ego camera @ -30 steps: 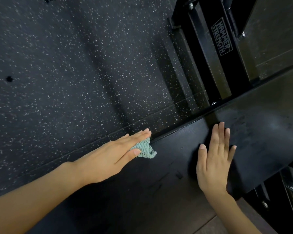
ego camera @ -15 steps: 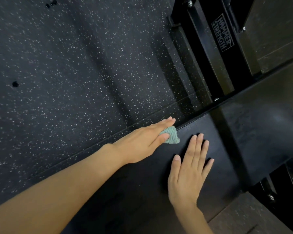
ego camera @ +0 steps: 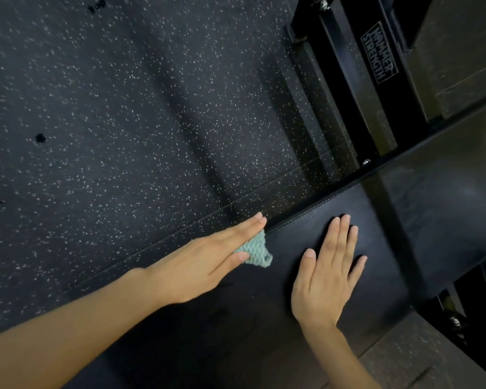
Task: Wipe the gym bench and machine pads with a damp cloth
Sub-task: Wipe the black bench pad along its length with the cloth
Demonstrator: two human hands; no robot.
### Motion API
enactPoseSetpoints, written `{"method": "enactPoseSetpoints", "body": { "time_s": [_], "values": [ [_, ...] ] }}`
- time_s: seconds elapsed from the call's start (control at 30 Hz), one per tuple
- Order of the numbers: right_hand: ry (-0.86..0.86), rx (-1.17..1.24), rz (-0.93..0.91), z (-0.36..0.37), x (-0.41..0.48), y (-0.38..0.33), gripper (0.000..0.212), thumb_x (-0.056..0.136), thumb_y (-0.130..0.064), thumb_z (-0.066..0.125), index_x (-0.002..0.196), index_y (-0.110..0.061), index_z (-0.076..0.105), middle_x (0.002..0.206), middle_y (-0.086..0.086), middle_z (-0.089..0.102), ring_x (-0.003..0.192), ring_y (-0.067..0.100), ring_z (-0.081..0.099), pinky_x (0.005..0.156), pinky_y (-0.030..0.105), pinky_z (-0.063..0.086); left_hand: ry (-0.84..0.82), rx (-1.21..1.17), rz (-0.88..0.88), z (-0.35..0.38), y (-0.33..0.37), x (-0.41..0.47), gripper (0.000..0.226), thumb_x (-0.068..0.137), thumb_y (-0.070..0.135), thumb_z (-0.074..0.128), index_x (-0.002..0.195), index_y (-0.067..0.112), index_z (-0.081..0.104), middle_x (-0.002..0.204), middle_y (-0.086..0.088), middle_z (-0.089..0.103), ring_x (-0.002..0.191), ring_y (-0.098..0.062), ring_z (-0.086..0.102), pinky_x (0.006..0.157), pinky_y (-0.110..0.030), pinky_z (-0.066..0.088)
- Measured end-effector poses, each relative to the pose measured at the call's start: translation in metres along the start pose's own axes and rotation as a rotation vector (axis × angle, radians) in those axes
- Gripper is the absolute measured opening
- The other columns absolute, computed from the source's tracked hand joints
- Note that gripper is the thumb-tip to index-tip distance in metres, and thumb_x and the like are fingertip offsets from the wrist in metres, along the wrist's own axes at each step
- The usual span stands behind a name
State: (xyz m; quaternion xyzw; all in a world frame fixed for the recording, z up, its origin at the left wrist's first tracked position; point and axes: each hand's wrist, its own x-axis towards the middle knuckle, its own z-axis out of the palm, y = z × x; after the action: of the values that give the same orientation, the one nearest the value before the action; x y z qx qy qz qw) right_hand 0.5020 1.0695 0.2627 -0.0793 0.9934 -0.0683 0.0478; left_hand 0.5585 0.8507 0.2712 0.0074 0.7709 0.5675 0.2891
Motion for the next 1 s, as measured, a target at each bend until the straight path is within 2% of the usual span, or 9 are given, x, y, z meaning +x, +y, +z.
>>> {"method": "enactPoseSetpoints", "body": {
  "time_s": [0.1,0.23,0.33,0.47,0.63,0.73,1.0],
  "values": [
    [0.004,0.009,0.003,0.000,0.000,-0.001,0.065,0.095,-0.029,0.023,0.158,-0.013,0.014,0.166,-0.002,0.009,0.152,0.014,0.001,0.121,0.054,0.005,-0.019,0.031,-0.025,-0.001,-0.009,-0.022,0.059,0.099,0.045,0.025,0.150,0.051,-0.003,0.153,0.044,-0.007,0.142,0.019,0.001,0.119,-0.012,0.005],
    [0.016,0.005,0.001,0.001,0.000,-0.001,0.066,0.095,-0.030,0.022,0.158,-0.014,0.013,0.165,-0.002,0.008,0.152,0.013,0.000,0.122,0.054,0.005,-0.005,0.072,0.003,0.000,-0.014,-0.030,0.057,0.104,0.035,0.027,0.153,0.039,-0.001,0.160,0.030,-0.003,0.144,0.016,-0.003,0.120,-0.015,-0.003],
    [0.011,0.004,-0.004,0.003,0.001,-0.001,0.066,0.094,-0.031,0.022,0.158,-0.016,0.010,0.165,-0.005,0.005,0.152,0.012,-0.001,0.122,0.052,0.003,0.015,0.080,0.027,0.001,-0.015,-0.023,0.056,0.102,0.039,0.024,0.154,0.035,0.001,0.161,0.025,-0.001,0.144,0.015,-0.004,0.120,-0.014,-0.004],
    [0.007,-0.010,-0.007,0.003,0.002,-0.001,0.067,0.094,-0.032,0.020,0.158,-0.016,0.010,0.165,-0.005,0.003,0.152,0.011,-0.003,0.122,0.050,0.001,0.059,0.011,0.028,0.005,-0.016,-0.013,0.058,0.101,0.041,0.023,0.156,0.032,0.007,0.163,0.021,0.005,0.144,0.015,0.000,0.120,-0.014,-0.002],
    [0.016,-0.018,-0.010,0.003,0.001,0.000,0.066,0.094,-0.032,0.019,0.158,-0.015,0.011,0.166,-0.004,0.004,0.152,0.012,-0.002,0.122,0.050,0.001,0.106,-0.020,0.027,0.008,-0.007,0.016,0.053,0.107,0.029,0.029,0.157,0.025,0.012,0.164,0.016,0.009,0.146,0.010,0.004,0.118,-0.011,-0.001],
    [0.022,-0.013,-0.013,0.003,0.002,-0.001,0.066,0.095,-0.033,0.019,0.158,-0.016,0.011,0.166,-0.004,0.005,0.152,0.012,-0.001,0.122,0.049,0.001,0.114,-0.019,0.021,0.007,0.004,0.034,0.052,0.108,0.028,0.030,0.157,0.023,0.014,0.164,0.013,0.011,0.147,0.006,0.006,0.121,-0.017,0.002],
    [0.013,-0.012,-0.034,0.002,0.001,0.001,0.065,0.096,-0.034,0.018,0.158,-0.016,0.009,0.166,-0.002,0.004,0.152,0.014,-0.002,0.122,0.049,-0.001,0.123,-0.027,0.033,0.009,-0.005,0.007,0.053,0.108,0.029,0.031,0.157,0.032,0.011,0.162,0.019,0.013,0.147,0.005,0.013,0.121,-0.016,0.009]
  ]
}}
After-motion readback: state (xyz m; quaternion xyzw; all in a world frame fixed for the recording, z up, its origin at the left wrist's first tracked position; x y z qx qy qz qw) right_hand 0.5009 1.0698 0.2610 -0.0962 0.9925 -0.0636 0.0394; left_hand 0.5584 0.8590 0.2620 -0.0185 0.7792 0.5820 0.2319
